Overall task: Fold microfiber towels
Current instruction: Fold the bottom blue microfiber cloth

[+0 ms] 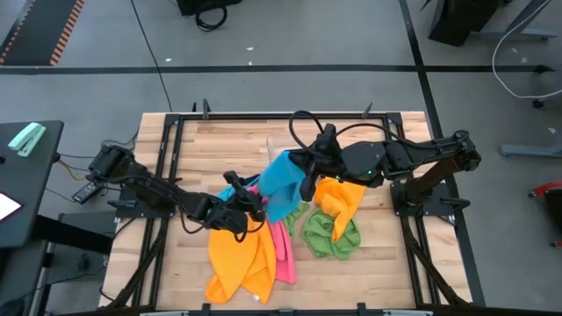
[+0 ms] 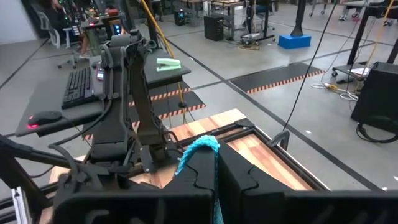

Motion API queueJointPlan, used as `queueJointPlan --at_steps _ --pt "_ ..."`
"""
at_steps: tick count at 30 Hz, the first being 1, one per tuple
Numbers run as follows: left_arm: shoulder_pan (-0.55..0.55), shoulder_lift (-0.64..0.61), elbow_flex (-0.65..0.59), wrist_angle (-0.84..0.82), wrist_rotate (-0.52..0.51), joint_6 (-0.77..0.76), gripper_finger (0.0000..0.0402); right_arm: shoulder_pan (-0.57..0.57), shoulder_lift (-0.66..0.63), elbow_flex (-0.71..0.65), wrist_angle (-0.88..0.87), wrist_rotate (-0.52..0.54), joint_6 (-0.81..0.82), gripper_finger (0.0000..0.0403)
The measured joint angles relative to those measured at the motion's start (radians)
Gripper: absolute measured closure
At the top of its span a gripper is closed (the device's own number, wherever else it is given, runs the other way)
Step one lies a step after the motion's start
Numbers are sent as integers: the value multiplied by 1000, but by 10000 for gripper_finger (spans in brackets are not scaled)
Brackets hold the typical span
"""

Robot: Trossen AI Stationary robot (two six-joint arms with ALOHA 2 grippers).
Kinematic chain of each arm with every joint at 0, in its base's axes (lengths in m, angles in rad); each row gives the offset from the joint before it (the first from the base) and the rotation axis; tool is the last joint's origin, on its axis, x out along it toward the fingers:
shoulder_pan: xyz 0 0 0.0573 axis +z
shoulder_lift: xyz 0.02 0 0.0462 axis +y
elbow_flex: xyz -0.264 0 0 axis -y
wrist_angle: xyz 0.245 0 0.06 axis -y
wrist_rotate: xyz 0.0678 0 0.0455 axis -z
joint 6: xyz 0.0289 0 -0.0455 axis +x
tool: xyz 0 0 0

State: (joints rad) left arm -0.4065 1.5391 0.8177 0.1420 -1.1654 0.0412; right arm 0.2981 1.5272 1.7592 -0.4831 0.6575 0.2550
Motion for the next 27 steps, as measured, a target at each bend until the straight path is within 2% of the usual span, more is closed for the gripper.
queueJointPlan --at_steps 9,18,23,27 --pt "-74 -1 0 38 -44 58 197 -1 -1 0 -12 23 -20 395" --pt "-155 -68 0 43 -19 58 228 -25 4 0 -194 54 48 395" --pt "-181 -74 0 39 102 49 237 -29 36 -1 -270 45 103 395" --pt "-212 -74 1 18 114 49 248 -27 84 -1 -341 10 149 395"
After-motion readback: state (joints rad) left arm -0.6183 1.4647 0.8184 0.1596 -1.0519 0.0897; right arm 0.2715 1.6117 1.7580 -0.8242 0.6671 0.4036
